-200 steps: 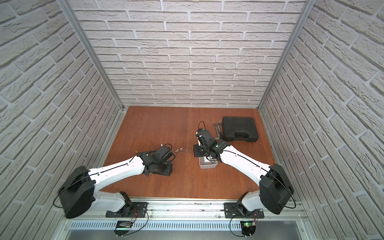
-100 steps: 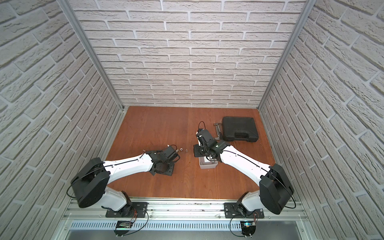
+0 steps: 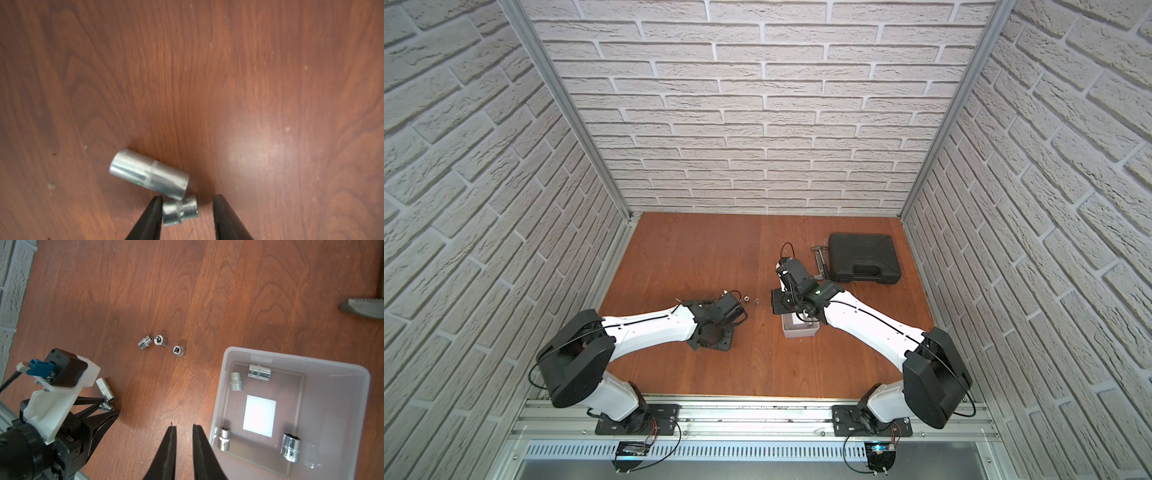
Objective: Put the socket on the desktop into the storage box
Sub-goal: Pick up the socket head at the center of the board.
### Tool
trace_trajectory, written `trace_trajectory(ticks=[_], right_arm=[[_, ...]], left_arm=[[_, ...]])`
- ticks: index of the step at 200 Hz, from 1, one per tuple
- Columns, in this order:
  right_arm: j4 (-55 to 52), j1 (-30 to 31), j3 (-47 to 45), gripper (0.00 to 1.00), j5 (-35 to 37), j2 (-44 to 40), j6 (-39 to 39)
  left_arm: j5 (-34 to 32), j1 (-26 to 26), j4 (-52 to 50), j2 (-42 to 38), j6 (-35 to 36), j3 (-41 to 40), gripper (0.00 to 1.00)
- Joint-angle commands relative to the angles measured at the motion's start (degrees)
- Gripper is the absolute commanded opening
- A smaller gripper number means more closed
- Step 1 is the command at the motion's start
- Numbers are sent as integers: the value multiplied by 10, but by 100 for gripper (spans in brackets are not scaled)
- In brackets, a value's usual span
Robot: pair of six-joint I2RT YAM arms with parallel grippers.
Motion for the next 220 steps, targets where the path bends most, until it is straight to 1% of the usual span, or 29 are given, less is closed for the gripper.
trace_trajectory(ticks=[1,54,145,177,220], right_arm=[[13,1,-6,21,8,-2,-3],[11,1,-3,21,8,0,-3],[14,1,-4,21,8,3,-2],[13,1,-4,21,9,1,-4],[15,1,-3,21,9,0,-3]], left_arm=[[-3,-4,-12,-3,-12,-6,45],[-3,-5,-10,8,-14,-3,40],[-4,-6,-15,7,-22,-10,39],[-3,-6,-20,4,-22,-7,35],[-3,-6,-34,-14,-22,-5,26]])
